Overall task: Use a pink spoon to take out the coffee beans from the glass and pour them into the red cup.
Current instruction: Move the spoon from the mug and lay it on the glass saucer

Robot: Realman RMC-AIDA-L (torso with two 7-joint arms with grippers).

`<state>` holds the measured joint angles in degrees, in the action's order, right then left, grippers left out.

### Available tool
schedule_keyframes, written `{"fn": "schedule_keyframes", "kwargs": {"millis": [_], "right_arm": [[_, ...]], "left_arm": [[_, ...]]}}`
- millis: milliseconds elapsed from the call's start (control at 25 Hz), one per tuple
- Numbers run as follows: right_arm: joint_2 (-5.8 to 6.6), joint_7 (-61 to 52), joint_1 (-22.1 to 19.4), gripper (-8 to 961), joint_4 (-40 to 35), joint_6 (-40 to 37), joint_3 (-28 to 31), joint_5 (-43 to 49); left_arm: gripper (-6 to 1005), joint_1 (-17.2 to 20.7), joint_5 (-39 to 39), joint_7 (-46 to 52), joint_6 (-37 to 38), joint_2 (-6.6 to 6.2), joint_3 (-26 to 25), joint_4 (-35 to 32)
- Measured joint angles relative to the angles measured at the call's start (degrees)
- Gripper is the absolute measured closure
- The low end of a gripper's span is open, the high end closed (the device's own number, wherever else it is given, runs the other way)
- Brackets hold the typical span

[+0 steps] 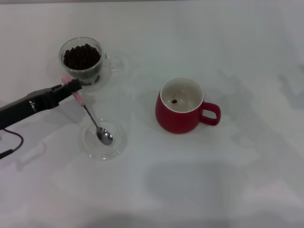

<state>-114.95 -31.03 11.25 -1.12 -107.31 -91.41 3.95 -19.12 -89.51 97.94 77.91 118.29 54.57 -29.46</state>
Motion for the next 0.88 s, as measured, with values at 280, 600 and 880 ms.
{"fn": "schedule_keyframes", "kwargs": {"millis": [280,600,880], "right_arm": [[0.00,0.0,0.0,217,-0.2,0.0,-0.1,0.0],[0.00,-0.1,0.1,218,-0.2,0.0,-0.1,0.0],[0.00,-0.1,0.1,218,-0.3,0.0,-0.1,0.0]], "left_arm": [[865,-1.3,-0.8,0.0,-1.2,0.14,0.1,3.1],[857,-1.0,-0.9,0.0,-1.6,0.18,0.1,3.8],[838,-0.6,-1.4,0.0,-1.6,0.18,0.1,3.8]]}}
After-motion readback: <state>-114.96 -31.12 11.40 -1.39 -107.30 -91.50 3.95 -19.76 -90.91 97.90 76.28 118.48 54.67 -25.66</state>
